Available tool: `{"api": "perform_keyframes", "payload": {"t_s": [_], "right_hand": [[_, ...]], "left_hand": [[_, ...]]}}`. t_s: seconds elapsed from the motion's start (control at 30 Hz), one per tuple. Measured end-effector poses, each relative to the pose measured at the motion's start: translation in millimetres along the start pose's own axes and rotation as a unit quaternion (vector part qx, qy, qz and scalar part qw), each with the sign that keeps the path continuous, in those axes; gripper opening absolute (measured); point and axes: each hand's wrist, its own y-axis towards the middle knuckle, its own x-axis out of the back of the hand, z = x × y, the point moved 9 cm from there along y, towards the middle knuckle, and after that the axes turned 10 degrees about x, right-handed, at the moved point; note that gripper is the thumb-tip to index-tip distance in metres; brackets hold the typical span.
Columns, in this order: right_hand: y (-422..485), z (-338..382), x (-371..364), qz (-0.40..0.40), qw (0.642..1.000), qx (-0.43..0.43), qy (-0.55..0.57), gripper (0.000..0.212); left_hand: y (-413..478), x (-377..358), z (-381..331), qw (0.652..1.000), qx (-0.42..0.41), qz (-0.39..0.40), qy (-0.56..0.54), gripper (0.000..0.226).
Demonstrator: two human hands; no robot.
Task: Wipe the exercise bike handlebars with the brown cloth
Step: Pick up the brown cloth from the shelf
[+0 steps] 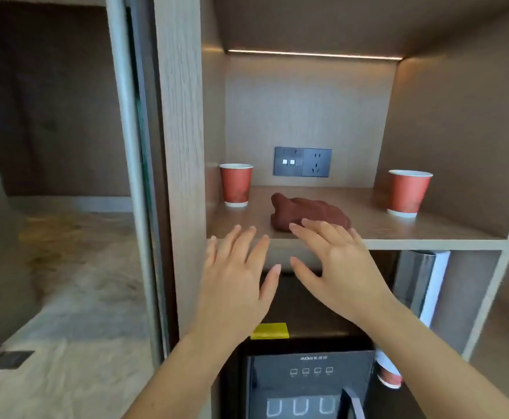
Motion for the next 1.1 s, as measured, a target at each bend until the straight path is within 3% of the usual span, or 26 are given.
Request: {"api": "perform_keyframes", "payload": {"t_s": [0.27,0.43,0.6,0.77,1.1], "right_hand": [[39,-24,-2,-0.030,0.998,0.062,-0.015,0.051],[65,-38,-14,0.071,0.988,0.136,-0.029,0.055],[85,-50,-27,0.146,0.971,0.187,0.037,0.058],[86,-51,-46,0.189,0.956,0.186,0.125,0.058],[85,-50,-44,0.256,0.936,0.187,0.155,0.052]], "left_hand": [[32,-24,3,0.998,-0.037,-0.039,-0.027,0.042],[43,-34,5,0.999,-0.024,-0.042,-0.019,0.042],[46,-39,13,1.000,0.004,-0.029,-0.004,0.049],[45,-42,14,0.999,0.026,-0.031,0.012,0.049],[29,-39,12,0.998,0.059,-0.019,0.028,0.048]]}}
